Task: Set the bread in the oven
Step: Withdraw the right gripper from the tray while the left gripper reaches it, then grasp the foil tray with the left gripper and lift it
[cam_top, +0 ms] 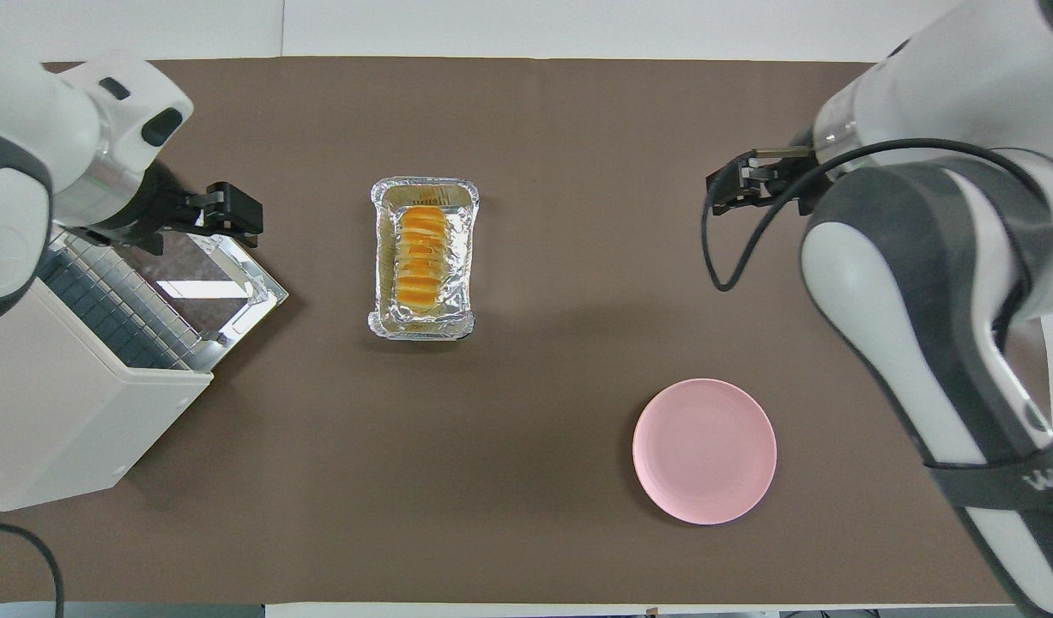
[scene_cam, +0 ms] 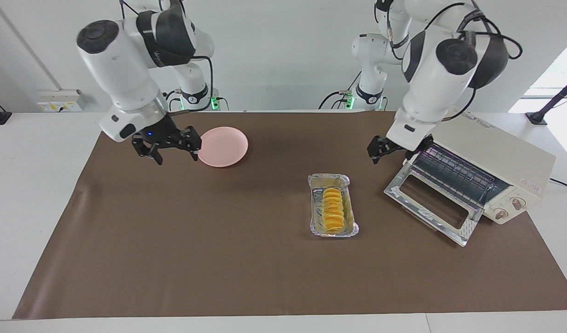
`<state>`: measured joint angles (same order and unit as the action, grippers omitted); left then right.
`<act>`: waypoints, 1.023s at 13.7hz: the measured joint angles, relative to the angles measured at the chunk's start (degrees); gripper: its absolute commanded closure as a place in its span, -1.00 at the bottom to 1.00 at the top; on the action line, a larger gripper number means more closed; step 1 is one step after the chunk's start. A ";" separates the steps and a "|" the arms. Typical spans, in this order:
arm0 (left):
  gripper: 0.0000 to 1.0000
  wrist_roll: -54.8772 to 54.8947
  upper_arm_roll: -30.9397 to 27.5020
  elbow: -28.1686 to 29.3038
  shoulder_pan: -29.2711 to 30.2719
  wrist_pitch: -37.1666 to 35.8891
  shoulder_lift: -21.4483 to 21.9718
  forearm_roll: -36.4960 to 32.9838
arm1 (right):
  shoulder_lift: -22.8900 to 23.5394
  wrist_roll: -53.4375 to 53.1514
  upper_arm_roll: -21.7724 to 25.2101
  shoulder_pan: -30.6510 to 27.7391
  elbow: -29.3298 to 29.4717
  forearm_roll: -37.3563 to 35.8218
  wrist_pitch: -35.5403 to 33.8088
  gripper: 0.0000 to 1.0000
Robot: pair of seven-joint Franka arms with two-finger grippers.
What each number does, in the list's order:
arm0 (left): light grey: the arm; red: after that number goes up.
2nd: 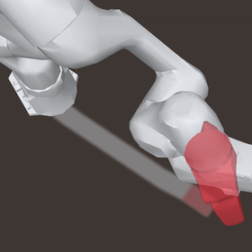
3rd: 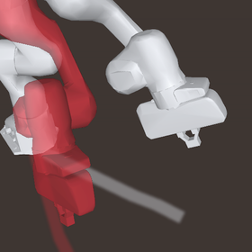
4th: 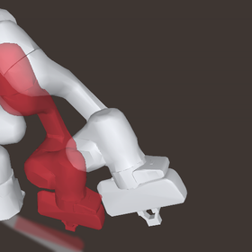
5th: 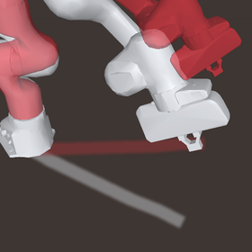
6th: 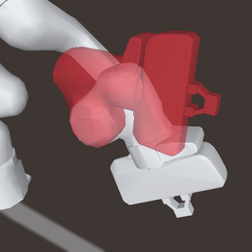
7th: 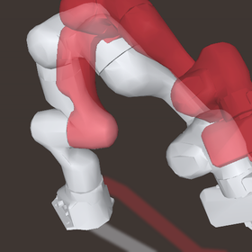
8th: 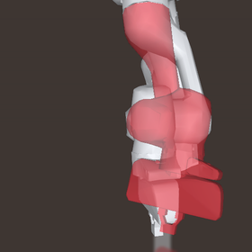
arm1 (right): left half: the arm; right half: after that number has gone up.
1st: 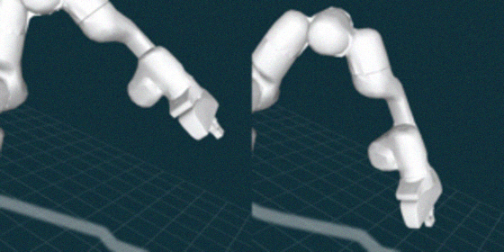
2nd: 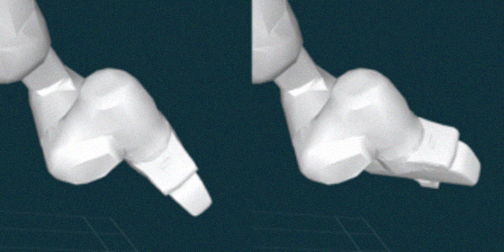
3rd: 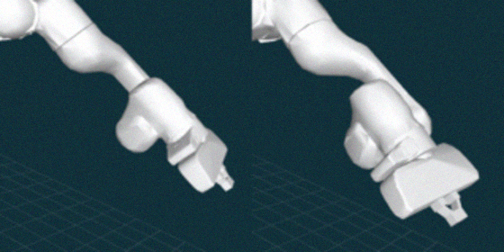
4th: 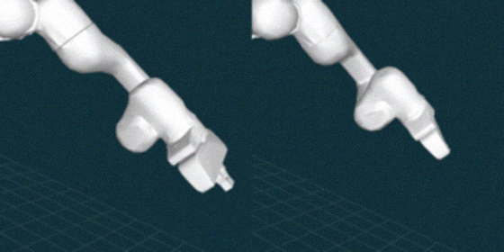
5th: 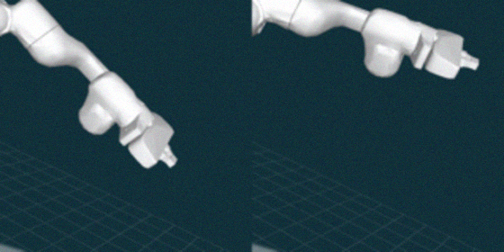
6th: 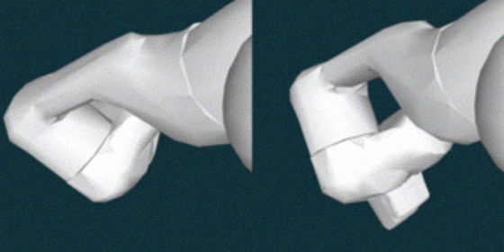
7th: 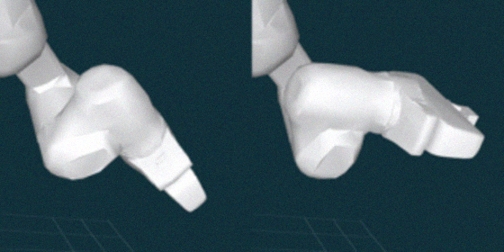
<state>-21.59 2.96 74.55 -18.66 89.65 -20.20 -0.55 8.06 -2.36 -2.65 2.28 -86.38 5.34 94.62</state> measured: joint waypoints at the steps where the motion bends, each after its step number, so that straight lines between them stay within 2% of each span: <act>1: -1.00 -2.02 0.01 -1.98 -2.33 0.70 -2.78 0.00 | -1.26 1.05 0.01 -1.55 -0.08 -0.38 -2.09 -1.00; 4: -1.00 -8.97 0.00 -2.86 -8.90 6.50 -7.71 -0.08 | -5.20 2.48 -0.01 -4.60 -1.19 -3.46 -6.42 -1.00; 6: -1.00 -11.38 -0.06 -0.34 -11.19 11.22 -9.32 -0.41 | -7.41 2.85 -0.03 -6.86 -2.54 -4.24 -7.16 -1.00; 9: -1.00 -12.03 -0.11 5.49 -11.72 19.87 -11.10 -0.53 | -9.14 3.23 -0.04 -9.36 -6.26 -4.29 -6.97 -1.00; 10: -1.00 -12.03 -0.10 6.42 -11.99 21.16 -11.83 -0.98 | -9.66 3.87 -0.03 -9.63 -7.87 -4.30 -6.76 -1.00; 12: -0.85 -12.61 -0.10 6.94 -12.67 22.87 -13.47 -2.20 | -10.41 6.37 -0.05 -9.70 -9.79 -4.31 -6.69 -1.00; 14: -0.82 -13.13 -0.12 7.26 -12.76 23.96 -14.12 -2.58 | -10.73 6.91 -0.05 -9.72 -10.15 -4.31 -5.86 -1.00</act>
<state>-34.73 2.84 81.81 -31.42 113.61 -34.31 -3.13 -2.68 4.55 -2.70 -7.45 -96.52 1.03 88.76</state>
